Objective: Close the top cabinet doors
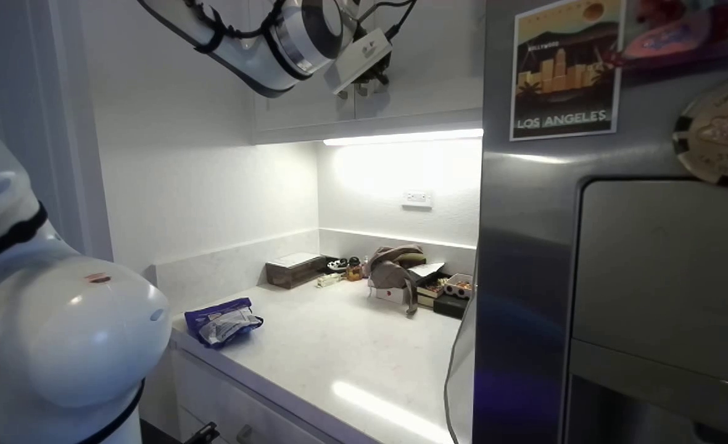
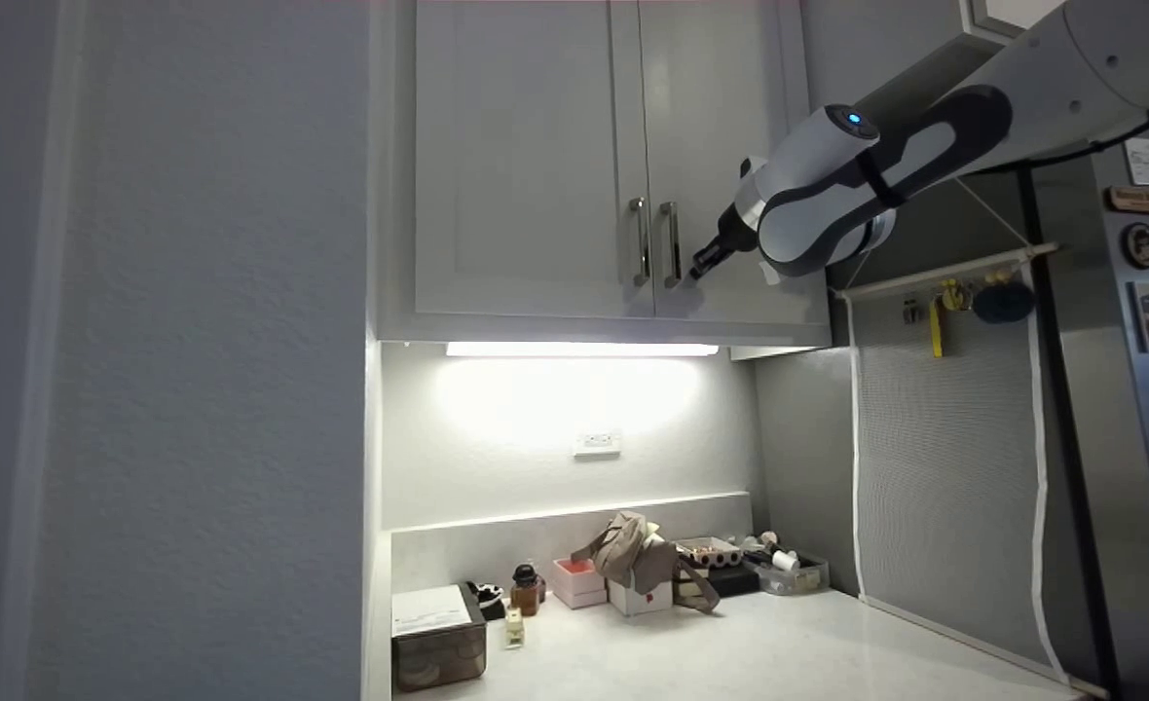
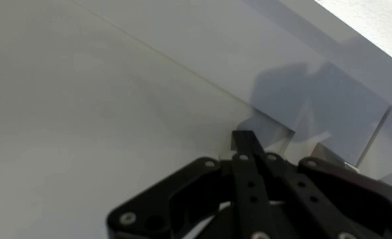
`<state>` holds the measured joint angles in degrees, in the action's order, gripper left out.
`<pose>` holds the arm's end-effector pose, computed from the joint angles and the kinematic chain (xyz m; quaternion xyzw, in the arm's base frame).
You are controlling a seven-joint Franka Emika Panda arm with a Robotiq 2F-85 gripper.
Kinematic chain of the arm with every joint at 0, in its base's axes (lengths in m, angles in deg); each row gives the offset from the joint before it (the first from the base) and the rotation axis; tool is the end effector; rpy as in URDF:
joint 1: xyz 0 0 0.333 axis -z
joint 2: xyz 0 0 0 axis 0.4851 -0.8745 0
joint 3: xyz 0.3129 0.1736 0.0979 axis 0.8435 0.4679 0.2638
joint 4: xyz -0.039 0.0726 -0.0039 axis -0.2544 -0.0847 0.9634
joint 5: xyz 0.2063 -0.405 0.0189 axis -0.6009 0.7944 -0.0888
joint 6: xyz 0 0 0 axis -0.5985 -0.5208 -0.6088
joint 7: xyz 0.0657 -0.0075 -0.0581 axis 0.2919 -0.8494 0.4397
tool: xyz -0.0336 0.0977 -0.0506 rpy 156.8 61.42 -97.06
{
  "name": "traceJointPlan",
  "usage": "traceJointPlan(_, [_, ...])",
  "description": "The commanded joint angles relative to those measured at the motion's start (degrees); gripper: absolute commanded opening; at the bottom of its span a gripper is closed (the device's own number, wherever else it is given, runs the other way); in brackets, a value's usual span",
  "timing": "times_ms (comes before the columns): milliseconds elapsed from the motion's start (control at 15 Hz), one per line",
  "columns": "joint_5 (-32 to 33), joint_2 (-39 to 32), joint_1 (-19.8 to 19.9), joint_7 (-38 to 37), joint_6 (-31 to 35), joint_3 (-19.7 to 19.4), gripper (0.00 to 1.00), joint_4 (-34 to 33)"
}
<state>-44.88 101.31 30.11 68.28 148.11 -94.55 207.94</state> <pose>0.4931 -0.0609 0.7502 0.7762 0.1651 0.5694 0.2144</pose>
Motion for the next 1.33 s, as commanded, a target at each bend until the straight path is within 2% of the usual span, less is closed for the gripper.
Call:
traceJointPlan(0, [-7.6,2.9,-11.5,8.6,-11.5,-5.4,0.00,-2.0])
traceJointPlan(400, [-7.0,8.5,-10.7,8.6,-11.5,-4.2,0.00,3.1])
traceJointPlan(467, [-7.0,8.4,-10.0,8.6,-11.5,-3.6,0.26,3.1])
traceJointPlan(533, [-6.9,8.5,-9.6,8.5,-11.5,-3.3,0.27,3.3])
traceJointPlan(867, [-6.5,9.5,-9.7,8.2,-11.5,-3.4,0.63,4.8])
traceJointPlan(1000, [-11.6,10.6,-10.9,12.1,-18.2,-2.9,0.79,3.4])
traceJointPlan(1067, [-12.6,12.3,-12.3,12.9,-22.8,-3.7,0.85,2.8])
traceJointPlan(1267, [-16.8,17.1,-14.1,15.2,-38.6,-2.3,0.99,0.4])
